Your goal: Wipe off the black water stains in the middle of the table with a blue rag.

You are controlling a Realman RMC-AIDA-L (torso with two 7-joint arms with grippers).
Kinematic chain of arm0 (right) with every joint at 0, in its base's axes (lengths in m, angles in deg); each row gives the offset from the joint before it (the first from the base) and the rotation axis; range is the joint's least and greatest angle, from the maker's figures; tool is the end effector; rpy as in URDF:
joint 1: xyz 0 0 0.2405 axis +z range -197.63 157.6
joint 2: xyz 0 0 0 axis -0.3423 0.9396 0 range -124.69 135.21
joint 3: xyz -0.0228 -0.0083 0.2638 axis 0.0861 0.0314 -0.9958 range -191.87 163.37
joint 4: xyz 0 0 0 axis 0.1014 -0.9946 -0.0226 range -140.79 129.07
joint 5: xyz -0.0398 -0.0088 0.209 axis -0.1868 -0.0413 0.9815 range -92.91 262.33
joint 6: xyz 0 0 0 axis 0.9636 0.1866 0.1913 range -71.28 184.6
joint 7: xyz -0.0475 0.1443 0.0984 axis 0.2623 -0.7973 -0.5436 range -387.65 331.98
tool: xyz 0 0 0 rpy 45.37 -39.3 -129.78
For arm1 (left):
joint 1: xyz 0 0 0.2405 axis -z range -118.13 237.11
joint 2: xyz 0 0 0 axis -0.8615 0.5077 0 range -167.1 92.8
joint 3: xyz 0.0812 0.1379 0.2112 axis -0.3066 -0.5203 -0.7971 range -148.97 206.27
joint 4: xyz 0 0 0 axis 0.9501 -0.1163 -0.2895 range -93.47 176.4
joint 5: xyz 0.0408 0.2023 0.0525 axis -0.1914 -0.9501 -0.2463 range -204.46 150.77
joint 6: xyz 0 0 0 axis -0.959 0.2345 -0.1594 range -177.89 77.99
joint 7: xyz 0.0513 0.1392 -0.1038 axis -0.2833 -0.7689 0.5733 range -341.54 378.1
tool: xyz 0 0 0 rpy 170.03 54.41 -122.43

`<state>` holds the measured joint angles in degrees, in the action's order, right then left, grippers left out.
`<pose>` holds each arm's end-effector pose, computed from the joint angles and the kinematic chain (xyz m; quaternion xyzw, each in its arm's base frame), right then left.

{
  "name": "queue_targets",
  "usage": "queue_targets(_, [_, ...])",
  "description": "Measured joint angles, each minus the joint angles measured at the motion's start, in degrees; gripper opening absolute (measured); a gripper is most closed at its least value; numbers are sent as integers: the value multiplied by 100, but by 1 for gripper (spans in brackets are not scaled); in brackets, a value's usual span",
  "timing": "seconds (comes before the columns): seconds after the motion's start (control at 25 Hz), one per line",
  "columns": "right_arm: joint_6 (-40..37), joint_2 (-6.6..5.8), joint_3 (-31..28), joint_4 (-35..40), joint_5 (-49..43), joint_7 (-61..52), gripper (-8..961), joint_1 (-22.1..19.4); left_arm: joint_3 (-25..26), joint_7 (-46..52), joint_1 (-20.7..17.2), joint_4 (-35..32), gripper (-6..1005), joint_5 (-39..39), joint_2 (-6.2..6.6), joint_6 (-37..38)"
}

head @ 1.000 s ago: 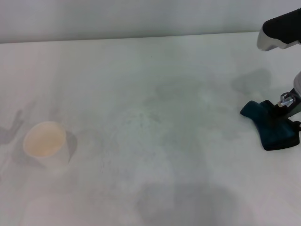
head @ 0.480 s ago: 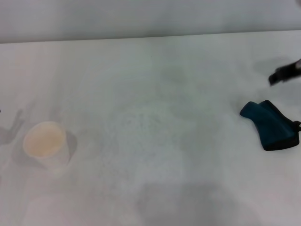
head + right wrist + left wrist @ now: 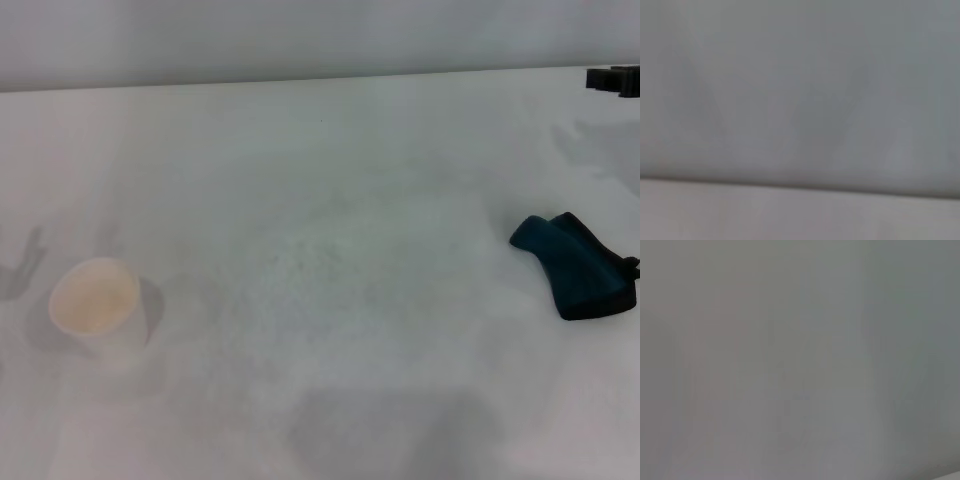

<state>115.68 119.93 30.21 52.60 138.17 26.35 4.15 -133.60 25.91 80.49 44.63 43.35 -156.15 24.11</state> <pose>0.3448 0.4154 0.0887 -0.7654 0.4742 0.1293 0.4156 -0.3759 0.3260 -0.0099 -0.7422 -0.1688 -0.2151 0.6118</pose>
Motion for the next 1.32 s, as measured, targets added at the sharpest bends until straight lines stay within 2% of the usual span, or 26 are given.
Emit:
queue_targets(0.24, [-80,-2,-1131,-1572,2119,2977,342,-111,0,-5,118,-1,880,87,2,-135])
queue_targets(0.52, [22,21,-1397,-2952,4163,6051,342,-342,9,-331,182,-133,879,353,-11,-229])
queue_targets(0.76, [744,41,-2097,-4656,6098,8666,342,-397,9,-853,168,-511,879,798,-18,-202])
queue_targets(1.08, [1143,63,-2358,-5296,6334,10288,342,-419,5,-910,104,-748,879,1035,-38,-170])
queue_targets(1.32, [1000,70,-2365,-5402,6342,10642,342,-429,7,-912,75,-819,879,1067,-41,-203])
